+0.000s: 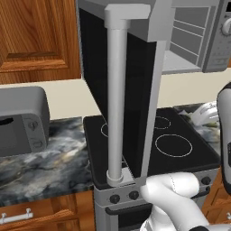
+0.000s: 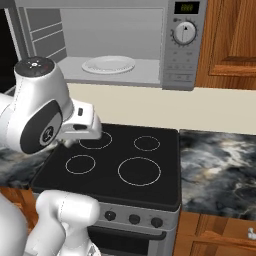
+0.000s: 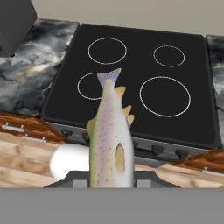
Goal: Transport the fish from the fridge to the microwave and turn on the microwave.
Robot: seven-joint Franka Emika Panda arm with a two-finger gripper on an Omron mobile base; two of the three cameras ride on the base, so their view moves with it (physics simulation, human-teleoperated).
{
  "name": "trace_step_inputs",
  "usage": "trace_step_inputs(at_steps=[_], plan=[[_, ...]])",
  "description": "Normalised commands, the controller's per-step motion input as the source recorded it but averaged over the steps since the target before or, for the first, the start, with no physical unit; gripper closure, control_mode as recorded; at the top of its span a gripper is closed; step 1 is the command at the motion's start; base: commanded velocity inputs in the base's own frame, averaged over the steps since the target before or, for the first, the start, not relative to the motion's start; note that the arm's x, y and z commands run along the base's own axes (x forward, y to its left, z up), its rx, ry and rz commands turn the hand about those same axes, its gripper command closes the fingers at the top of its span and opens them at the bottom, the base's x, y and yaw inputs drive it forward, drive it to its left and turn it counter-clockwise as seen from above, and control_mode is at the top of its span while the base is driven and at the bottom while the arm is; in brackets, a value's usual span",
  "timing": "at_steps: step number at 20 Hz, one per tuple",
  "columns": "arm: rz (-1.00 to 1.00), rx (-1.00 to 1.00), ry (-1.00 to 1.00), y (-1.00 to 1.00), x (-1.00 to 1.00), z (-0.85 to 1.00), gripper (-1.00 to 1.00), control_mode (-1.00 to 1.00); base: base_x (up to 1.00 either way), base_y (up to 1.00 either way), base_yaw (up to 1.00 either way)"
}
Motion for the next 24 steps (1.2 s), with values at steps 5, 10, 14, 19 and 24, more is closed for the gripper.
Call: trace_step_inputs(at_steps=[5,10,14,19,24], plan=[[0.00,0.01,-0.19,0.02,0.00,0.28,1.00,-1.00,0.00,0.00,0.00],[0.00,0.03,-0.03,0.00,0.04,0.50,1.00,-1.00,0.00,0.00,0.00],[0.00,0.04,0.00,0.00,0.14,0.53,1.00,-1.00,0.00,0.00,0.00],[0.00,0.07,-0.16,0.04,0.26,0.35,1.00,-1.00,0.00,0.00,0.00],[0.00,0.13,-0.26,0.13,0.37,0.14,1.00,-1.00,0.00,0.00,0.00]])
